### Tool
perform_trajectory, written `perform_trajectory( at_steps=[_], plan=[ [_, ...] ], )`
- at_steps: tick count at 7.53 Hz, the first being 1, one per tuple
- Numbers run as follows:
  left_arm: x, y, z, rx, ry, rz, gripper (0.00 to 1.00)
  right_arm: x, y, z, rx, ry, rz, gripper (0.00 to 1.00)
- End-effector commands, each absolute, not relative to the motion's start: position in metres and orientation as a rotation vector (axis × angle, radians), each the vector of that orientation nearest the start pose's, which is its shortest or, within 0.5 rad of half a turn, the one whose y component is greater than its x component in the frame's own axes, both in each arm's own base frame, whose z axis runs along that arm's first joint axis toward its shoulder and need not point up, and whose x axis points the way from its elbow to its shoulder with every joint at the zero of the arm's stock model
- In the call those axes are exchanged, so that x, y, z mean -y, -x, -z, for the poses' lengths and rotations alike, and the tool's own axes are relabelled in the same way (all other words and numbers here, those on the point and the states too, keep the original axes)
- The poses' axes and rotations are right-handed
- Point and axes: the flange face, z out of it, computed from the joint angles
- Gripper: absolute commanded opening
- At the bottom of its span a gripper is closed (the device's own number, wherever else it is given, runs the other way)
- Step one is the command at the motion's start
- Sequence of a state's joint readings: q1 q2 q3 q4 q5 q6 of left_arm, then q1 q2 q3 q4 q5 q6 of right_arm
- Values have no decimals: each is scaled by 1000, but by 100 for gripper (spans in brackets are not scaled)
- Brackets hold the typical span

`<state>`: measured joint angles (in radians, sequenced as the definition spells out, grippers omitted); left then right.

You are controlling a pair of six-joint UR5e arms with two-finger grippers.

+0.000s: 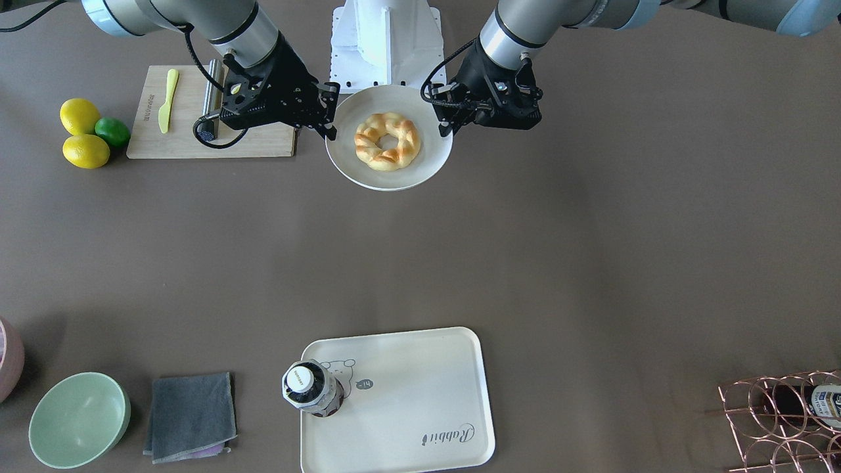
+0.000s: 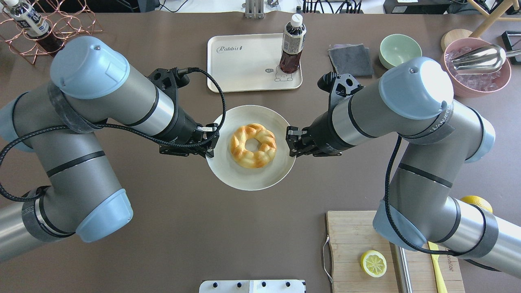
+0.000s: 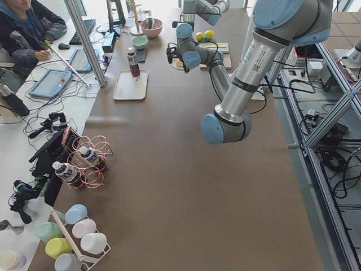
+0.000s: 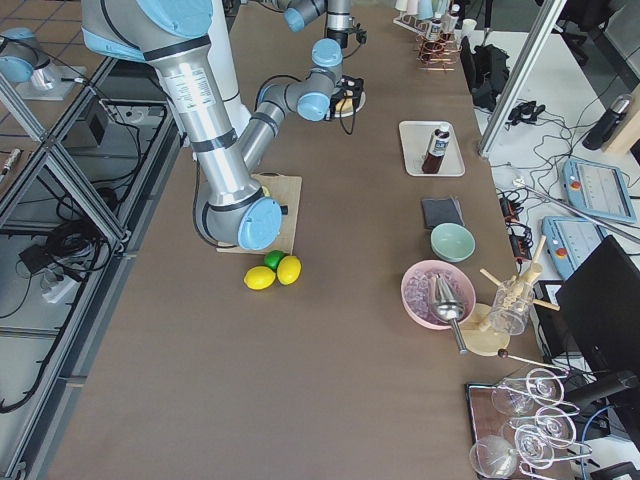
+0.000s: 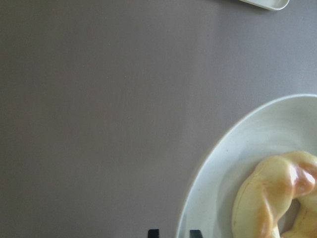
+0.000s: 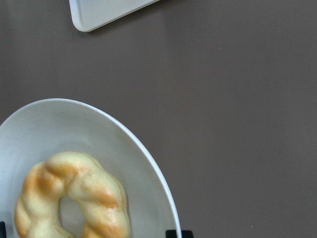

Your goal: Place donut on tray

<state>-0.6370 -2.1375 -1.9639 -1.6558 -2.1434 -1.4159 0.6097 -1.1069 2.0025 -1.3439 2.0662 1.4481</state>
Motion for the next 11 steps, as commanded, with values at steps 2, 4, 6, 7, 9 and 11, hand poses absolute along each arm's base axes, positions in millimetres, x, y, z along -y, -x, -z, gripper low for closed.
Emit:
perform_trajectory(
  at_steps=[2, 4, 6, 7, 9, 11],
  plan=[
    [406, -415, -156, -1132, 83, 127, 0, 386, 402, -178, 1196, 12, -147, 99],
    [412, -411, -158, -1135, 74, 132, 0, 388, 392, -179, 1201, 5, -154, 100],
    [457, -402, -178, -1111, 38, 183, 0, 406, 366, -200, 1180, 24, -192, 100],
    [507, -400, -190, -1094, 30, 249, 0, 407, 355, -216, 1165, 42, -202, 100],
    [587, -428, -227, -1095, 23, 331, 0, 401, 339, -233, 1149, 40, -210, 100],
    [656, -448, -270, -1085, 29, 426, 0, 404, 329, -256, 1112, 18, -193, 100]
  ],
)
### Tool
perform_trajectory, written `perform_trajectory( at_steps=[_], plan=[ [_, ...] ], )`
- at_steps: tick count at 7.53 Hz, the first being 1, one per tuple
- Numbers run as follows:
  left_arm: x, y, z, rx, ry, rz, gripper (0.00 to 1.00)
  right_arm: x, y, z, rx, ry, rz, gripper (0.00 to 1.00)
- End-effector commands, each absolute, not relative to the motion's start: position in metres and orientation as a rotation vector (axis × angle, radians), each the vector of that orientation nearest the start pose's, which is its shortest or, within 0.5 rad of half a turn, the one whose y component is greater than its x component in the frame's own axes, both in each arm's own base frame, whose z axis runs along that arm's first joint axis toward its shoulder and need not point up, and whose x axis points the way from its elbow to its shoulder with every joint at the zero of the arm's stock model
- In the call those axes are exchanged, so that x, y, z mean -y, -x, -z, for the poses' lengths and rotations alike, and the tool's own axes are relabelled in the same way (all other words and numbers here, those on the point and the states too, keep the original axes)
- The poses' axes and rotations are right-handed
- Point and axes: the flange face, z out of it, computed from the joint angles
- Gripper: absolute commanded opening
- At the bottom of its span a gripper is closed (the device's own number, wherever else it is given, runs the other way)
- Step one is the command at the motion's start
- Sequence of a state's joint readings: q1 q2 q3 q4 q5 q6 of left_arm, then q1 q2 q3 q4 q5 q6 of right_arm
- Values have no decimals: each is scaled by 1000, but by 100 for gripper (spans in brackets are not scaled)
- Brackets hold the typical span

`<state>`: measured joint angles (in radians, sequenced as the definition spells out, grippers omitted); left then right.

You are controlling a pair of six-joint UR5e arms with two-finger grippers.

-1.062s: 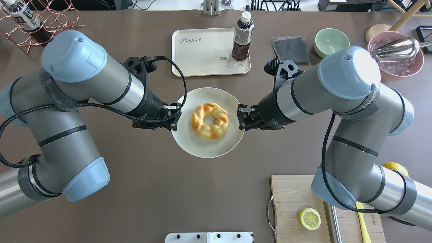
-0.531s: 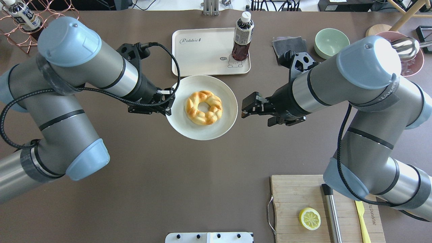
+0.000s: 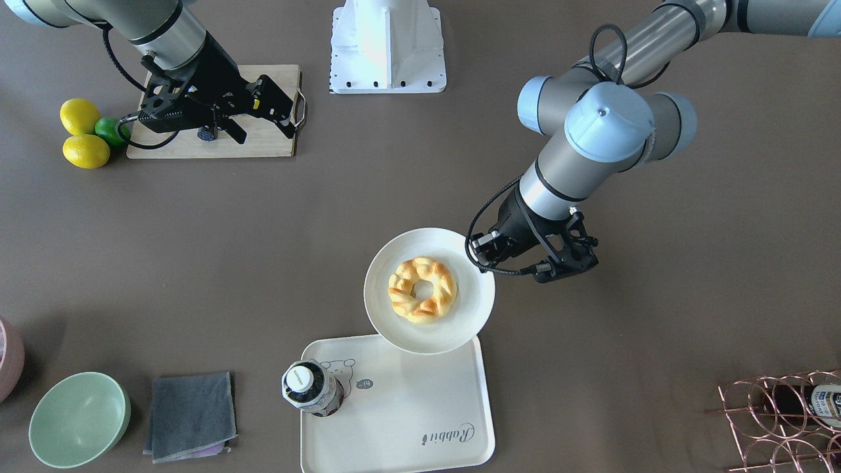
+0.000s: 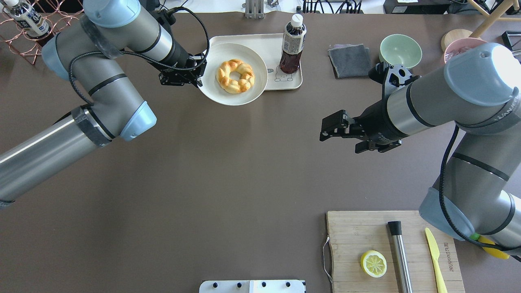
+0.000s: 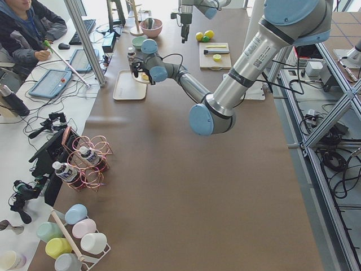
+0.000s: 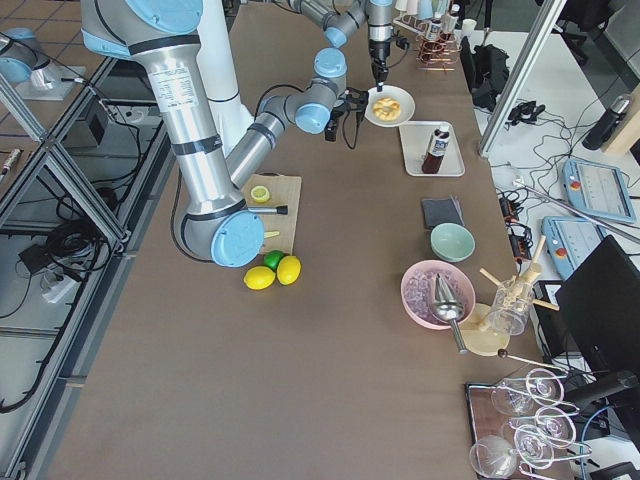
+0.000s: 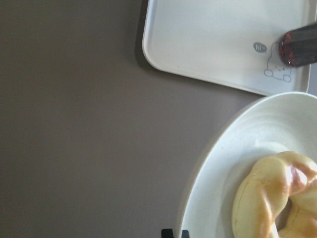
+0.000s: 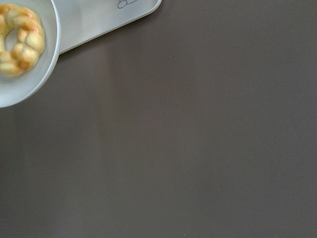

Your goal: Place donut on tray

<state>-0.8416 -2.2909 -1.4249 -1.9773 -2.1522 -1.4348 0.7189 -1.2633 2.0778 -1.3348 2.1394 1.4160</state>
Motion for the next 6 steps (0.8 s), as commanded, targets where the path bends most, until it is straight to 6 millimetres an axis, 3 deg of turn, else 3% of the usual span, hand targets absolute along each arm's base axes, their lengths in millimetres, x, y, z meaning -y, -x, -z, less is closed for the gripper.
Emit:
perform_trajectory(
  at_steps=[1, 2, 6],
  plan=[
    [676, -466, -283, -1096, 7, 499, 0, 405, 326, -263, 1102, 17, -193, 100],
    [683, -486, -294, -1107, 0, 526, 0, 406, 321, -273, 1086, 4, -174, 100],
    [685, -515, -306, -1110, -44, 540, 0, 420, 264, -339, 1006, -53, -67, 100]
  ],
)
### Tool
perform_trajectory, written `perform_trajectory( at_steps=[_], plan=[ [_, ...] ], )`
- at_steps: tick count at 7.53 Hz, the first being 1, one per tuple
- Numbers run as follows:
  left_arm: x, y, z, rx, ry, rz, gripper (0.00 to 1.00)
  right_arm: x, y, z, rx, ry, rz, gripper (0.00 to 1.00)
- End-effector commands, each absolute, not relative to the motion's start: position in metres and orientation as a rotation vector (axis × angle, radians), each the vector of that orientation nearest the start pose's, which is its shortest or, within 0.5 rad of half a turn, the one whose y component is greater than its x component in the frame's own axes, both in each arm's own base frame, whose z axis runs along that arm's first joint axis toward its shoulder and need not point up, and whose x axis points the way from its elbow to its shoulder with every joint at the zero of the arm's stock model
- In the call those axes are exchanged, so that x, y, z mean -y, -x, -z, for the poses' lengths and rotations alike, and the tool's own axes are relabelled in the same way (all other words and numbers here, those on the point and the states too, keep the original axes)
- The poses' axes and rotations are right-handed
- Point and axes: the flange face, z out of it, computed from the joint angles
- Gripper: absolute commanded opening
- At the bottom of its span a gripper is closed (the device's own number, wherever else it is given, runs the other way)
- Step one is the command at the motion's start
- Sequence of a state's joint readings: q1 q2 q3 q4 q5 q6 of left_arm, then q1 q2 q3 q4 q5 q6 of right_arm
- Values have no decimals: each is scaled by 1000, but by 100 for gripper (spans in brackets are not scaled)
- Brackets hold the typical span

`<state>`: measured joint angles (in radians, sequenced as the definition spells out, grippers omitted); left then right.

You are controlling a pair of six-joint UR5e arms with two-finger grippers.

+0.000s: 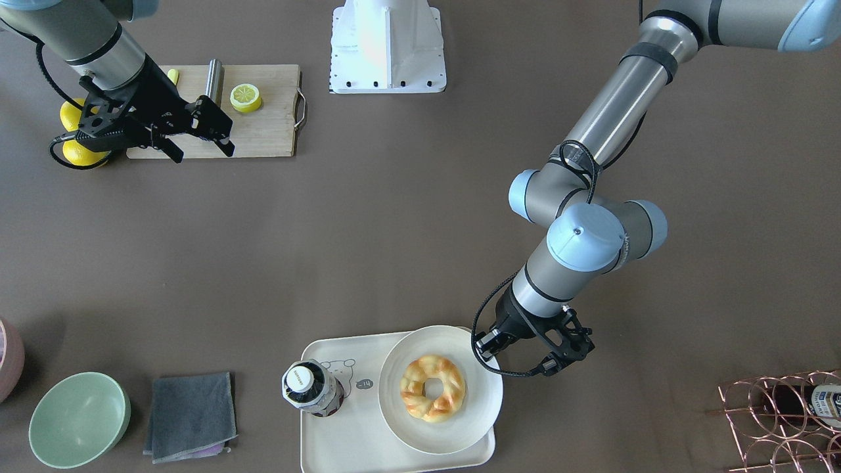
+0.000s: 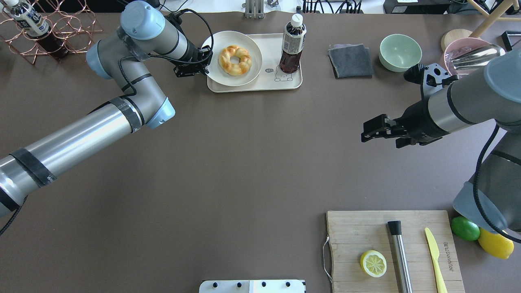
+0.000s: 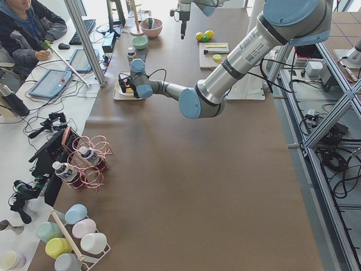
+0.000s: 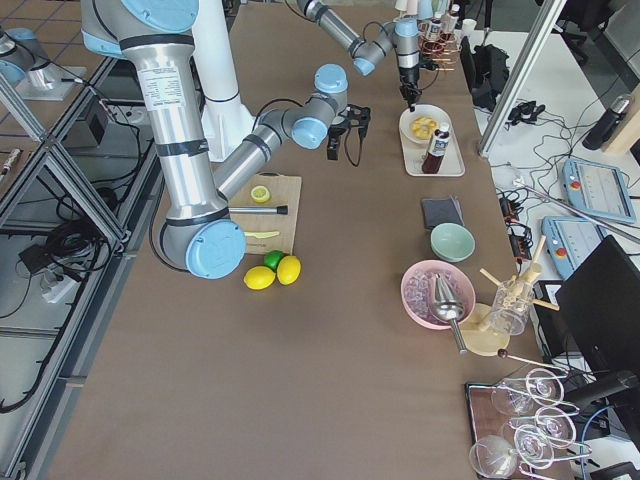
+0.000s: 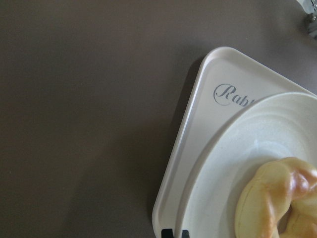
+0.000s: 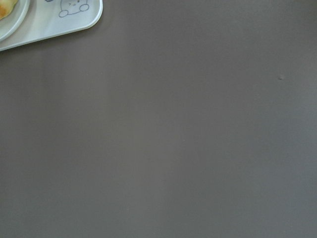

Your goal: Place donut on tray

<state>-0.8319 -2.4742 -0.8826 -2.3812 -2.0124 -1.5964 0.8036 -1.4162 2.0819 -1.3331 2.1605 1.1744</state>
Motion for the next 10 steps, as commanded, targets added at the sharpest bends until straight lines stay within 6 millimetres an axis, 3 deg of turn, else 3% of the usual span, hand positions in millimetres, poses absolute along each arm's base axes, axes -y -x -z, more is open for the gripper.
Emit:
perform_trajectory(
  at_steps=[1, 2, 4, 5, 6, 7, 8, 9, 10],
  plan=[
    [685, -517, -305, -1112, -47, 540, 0, 421, 250, -351, 998, -53, -55, 100],
    [685, -521, -294, -1123, -51, 533, 0, 422, 237, -363, 984, -60, -43, 100],
    [683, -525, -292, -1123, -47, 532, 0, 419, 222, -383, 965, -59, -12, 100],
    [684, -526, -295, -1118, -47, 535, 5, 421, 222, -387, 960, -64, -1, 100],
    [684, -526, -295, -1118, -48, 533, 46, 421, 220, -391, 954, -65, 9, 100],
    [685, -525, -295, -1116, -48, 535, 61, 420, 214, -400, 942, -71, 28, 100],
    [686, -519, -285, -1131, -55, 539, 72, 421, 206, -406, 937, -78, 42, 100],
    [687, -505, -270, -1155, -69, 534, 72, 426, 201, -413, 933, -81, 46, 100],
    [675, -484, -271, -1147, -37, 511, 73, 432, 191, -418, 934, -89, 55, 100]
  ],
)
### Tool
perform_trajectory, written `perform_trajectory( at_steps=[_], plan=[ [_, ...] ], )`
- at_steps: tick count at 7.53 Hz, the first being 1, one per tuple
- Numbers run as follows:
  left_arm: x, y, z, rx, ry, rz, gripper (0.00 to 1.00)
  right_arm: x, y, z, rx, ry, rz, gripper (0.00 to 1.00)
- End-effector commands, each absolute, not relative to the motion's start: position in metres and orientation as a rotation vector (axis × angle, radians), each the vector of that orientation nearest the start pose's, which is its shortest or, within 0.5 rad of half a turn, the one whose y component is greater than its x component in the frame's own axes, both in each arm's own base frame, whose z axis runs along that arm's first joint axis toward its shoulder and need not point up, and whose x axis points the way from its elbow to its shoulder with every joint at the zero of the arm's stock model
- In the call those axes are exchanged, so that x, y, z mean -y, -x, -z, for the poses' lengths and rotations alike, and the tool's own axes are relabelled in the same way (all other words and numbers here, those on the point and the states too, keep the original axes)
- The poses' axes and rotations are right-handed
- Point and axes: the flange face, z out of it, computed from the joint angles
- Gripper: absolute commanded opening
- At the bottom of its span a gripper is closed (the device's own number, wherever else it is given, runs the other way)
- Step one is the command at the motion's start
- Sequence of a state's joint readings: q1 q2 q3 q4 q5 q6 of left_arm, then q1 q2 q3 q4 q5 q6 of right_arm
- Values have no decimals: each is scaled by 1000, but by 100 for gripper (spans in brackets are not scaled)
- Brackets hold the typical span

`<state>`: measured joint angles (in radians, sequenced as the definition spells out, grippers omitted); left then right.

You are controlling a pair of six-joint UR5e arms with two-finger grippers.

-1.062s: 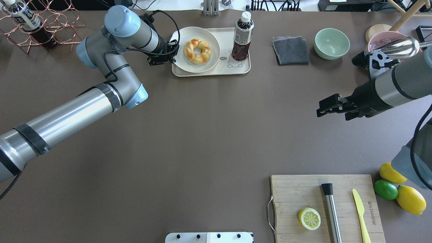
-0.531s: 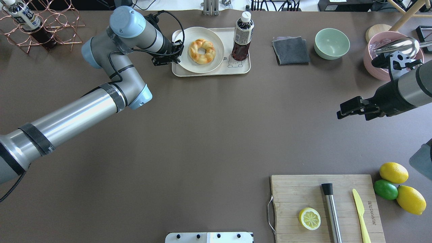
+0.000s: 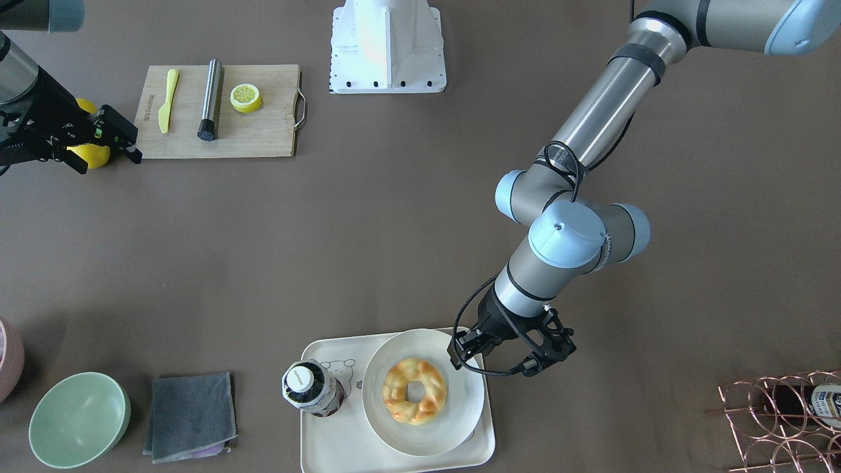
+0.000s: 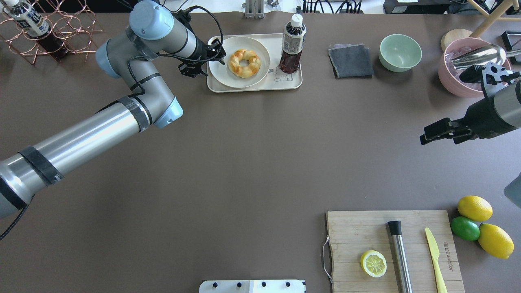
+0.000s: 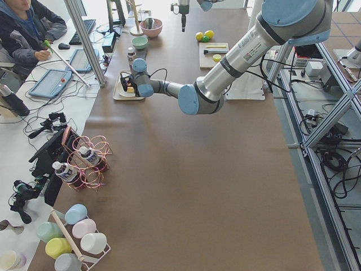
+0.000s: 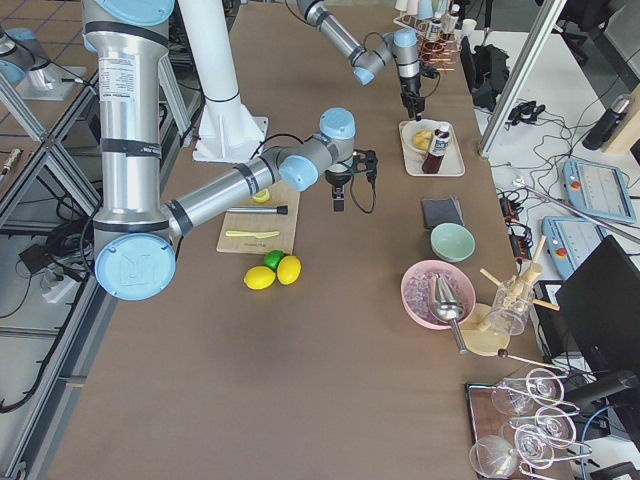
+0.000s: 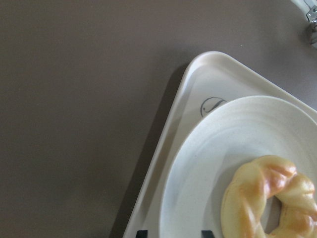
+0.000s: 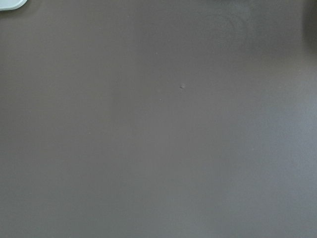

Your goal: Place donut on tray

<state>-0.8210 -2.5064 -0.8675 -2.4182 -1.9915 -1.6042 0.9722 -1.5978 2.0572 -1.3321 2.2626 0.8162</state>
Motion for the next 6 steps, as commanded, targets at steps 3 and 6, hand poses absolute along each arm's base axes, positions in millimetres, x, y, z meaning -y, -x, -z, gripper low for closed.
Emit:
perform_trajectory(
  at_steps=[3, 6],
  plan=[
    [615, -322, -309, -1069, -16, 299, 81, 465, 132, -460, 927, -126, 87, 100],
    [530, -163, -365, -886, -174, -11, 97, 493, 51, -531, 851, -183, 109, 100]
  ],
)
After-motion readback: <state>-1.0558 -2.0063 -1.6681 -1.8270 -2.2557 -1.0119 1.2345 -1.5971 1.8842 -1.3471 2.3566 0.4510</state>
